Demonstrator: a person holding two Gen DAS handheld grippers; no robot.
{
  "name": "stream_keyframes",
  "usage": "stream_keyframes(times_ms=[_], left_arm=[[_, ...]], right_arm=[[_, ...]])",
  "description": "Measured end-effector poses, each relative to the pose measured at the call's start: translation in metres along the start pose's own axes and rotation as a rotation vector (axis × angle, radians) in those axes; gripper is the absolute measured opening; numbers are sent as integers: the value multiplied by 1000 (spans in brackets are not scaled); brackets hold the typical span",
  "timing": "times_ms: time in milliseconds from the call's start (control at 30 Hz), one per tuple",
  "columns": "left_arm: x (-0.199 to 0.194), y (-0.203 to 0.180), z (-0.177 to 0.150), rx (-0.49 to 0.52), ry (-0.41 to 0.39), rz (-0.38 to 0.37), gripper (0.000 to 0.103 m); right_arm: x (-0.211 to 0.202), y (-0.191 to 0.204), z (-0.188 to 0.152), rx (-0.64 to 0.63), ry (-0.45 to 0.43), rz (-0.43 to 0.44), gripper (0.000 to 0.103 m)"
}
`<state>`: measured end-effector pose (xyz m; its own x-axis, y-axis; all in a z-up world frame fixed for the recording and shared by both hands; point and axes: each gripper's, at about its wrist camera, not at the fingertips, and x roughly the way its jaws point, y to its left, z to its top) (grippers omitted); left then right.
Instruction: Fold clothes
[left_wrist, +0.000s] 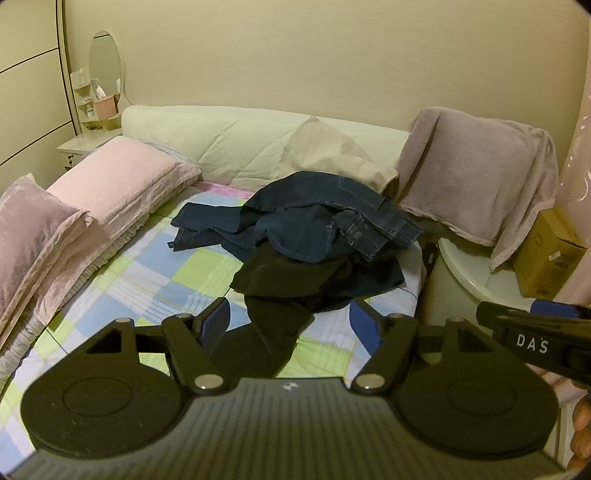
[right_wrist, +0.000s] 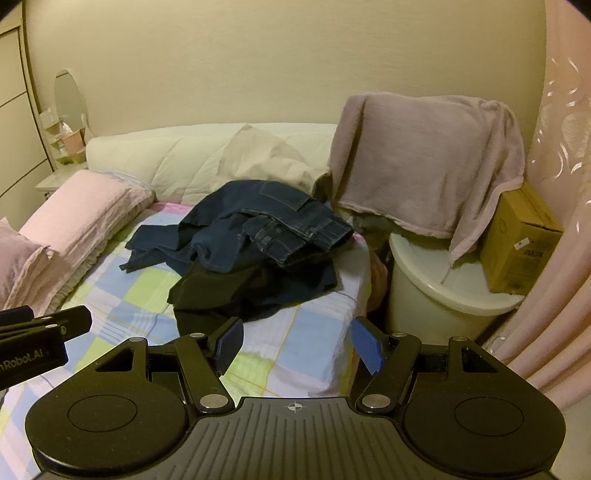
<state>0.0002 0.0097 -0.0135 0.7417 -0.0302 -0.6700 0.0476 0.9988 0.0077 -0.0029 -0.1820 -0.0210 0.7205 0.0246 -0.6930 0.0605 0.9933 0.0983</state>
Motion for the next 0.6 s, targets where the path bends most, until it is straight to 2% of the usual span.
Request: stream_keyframes(times_ms=[600], left_arm=[[20, 11, 1, -16, 42, -5, 68]], right_arm=[[20, 3, 6, -9, 23, -2, 68]])
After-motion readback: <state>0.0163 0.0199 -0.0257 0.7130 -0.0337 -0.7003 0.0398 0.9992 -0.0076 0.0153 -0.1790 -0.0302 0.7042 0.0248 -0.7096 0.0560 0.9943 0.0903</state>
